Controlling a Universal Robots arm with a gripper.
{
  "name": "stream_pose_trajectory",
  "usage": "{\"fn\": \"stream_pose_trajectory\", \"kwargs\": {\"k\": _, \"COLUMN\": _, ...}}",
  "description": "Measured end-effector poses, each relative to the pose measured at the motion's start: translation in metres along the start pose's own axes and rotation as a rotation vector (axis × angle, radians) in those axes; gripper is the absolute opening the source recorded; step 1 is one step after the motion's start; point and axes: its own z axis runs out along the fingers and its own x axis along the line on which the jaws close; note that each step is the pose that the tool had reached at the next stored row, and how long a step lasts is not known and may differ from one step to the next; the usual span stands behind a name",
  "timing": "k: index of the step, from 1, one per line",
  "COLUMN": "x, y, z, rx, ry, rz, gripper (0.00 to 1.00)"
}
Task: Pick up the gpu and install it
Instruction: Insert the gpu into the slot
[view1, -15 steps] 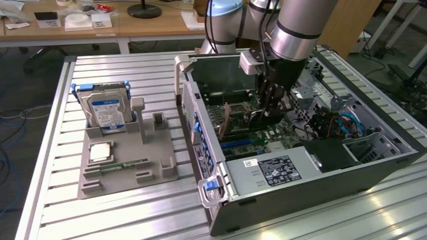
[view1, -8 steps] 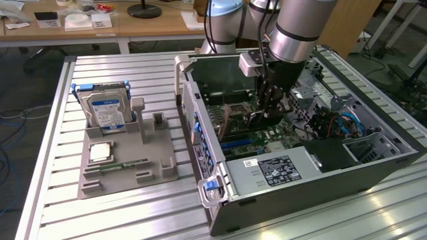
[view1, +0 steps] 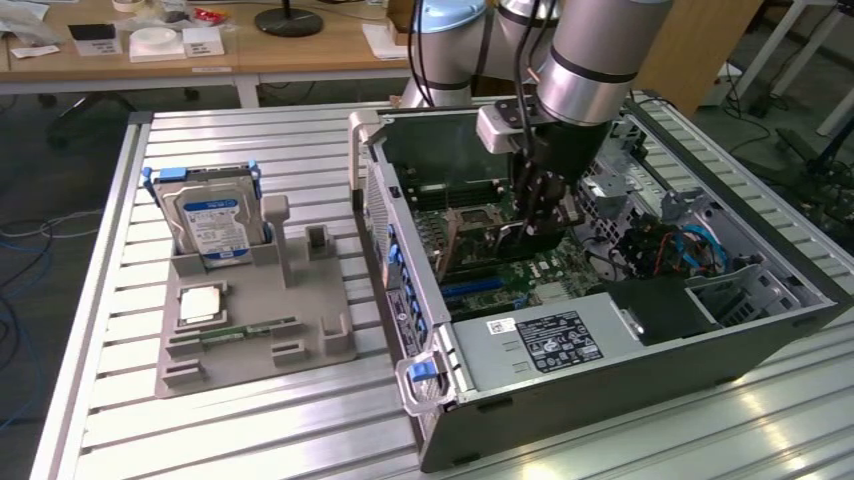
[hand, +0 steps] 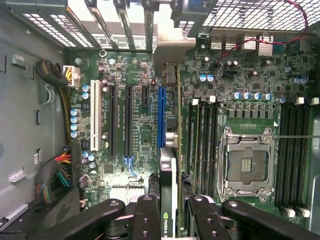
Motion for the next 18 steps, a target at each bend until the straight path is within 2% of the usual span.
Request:
{"fn": "stream_pose_trajectory", "kwargs": {"k": 9, "x": 0.0, "y": 0.0013, "z": 0.0009, "rx": 0.0, "ry": -0.0001, "rz": 0.0, "gripper": 0.27}}
{"fn": "stream_pose_trajectory", "kwargs": {"k": 18, "x": 0.0001, "y": 0.006, "z": 0.0024, "rx": 0.0, "ry": -0.0002, "rz": 0.0, "gripper": 0.27}}
